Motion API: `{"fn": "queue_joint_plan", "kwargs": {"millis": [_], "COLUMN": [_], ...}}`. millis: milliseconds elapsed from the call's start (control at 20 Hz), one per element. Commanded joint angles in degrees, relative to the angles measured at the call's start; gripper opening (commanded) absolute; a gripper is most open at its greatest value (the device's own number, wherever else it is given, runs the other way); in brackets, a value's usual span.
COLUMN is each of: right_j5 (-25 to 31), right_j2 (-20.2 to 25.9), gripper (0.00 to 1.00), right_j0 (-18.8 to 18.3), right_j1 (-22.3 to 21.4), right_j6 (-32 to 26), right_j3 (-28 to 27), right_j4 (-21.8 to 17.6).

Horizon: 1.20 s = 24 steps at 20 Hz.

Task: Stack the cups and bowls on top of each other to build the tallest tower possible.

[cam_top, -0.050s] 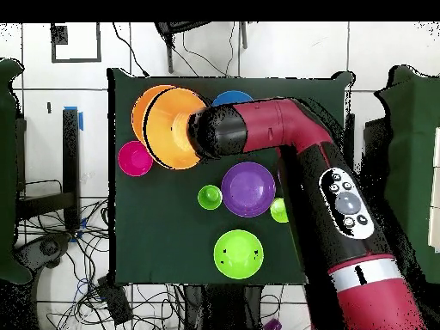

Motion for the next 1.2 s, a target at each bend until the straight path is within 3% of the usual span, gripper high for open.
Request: {"fn": "queue_joint_plan", "kwargs": {"millis": [50, 500, 950, 1200], "right_j5": [-0.3, -0.8, -0.2, -0.1], "right_j2": [5.5, 6.5, 10.5, 11.3], "gripper": [0.00, 0.00, 0.00, 0.00], "right_j0": [-4.0, -8.2, -13.5, -13.9], "right_j1": [5.4, 8.0, 12.3, 12.8], "right_j6": [-23.1, -26.1, -37.2, -37.7], "right_j3": [-3.0, -4.2, -6.9, -7.2], "right_j4": [-5.3, -8.6, -11.6, -12.1]}}
